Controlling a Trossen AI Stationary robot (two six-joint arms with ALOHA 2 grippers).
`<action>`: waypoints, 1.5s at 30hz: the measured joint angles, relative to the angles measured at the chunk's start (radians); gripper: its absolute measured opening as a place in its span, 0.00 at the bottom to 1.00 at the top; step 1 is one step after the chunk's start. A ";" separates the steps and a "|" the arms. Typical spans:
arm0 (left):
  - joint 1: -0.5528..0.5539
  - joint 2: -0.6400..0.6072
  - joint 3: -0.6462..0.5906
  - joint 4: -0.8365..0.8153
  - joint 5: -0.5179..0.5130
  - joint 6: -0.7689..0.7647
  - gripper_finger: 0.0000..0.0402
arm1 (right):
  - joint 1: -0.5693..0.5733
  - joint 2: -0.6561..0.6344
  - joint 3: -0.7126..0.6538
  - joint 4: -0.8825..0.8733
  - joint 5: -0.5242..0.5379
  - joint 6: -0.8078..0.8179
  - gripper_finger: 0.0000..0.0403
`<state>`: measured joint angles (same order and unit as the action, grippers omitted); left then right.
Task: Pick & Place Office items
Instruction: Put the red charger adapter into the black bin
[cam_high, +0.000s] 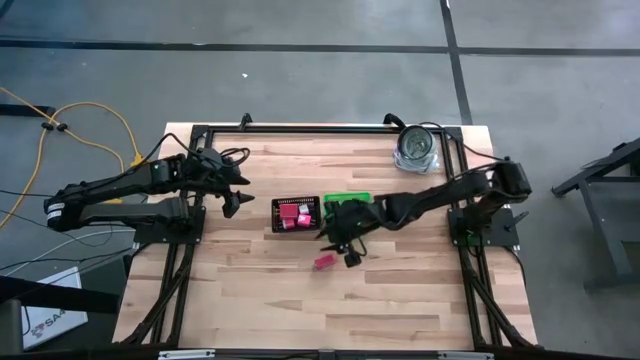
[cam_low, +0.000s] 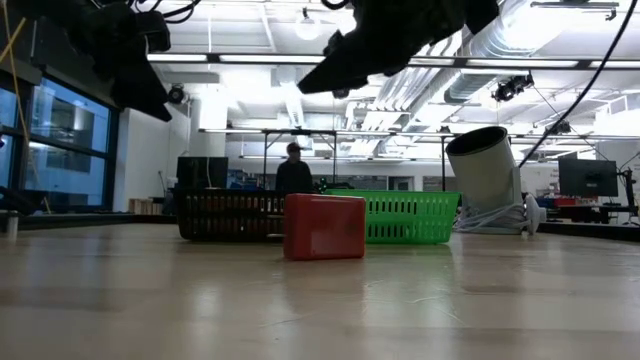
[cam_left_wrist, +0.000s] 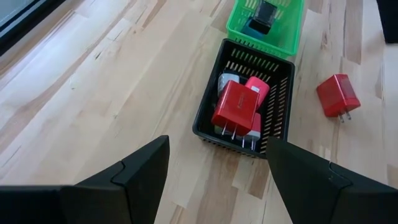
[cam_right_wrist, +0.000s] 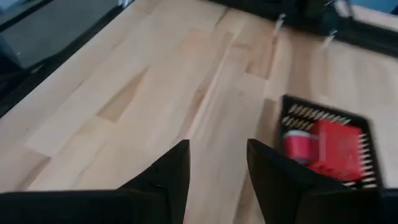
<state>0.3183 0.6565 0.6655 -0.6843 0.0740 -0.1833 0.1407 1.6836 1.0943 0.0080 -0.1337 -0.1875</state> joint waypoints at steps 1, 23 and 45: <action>0.000 0.000 0.000 0.002 0.000 0.000 0.65 | 0.006 0.015 0.006 0.002 0.000 0.000 0.36; -0.001 0.000 0.000 0.016 0.000 0.000 0.65 | 0.115 0.119 0.005 -0.007 0.103 -0.045 0.37; -0.001 0.000 0.000 0.063 0.000 0.000 0.65 | 0.106 0.199 0.005 -0.011 0.101 0.037 0.49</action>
<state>0.3176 0.6567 0.6655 -0.6215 0.0742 -0.1833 0.2462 1.8826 1.0996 -0.0032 -0.0328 -0.1501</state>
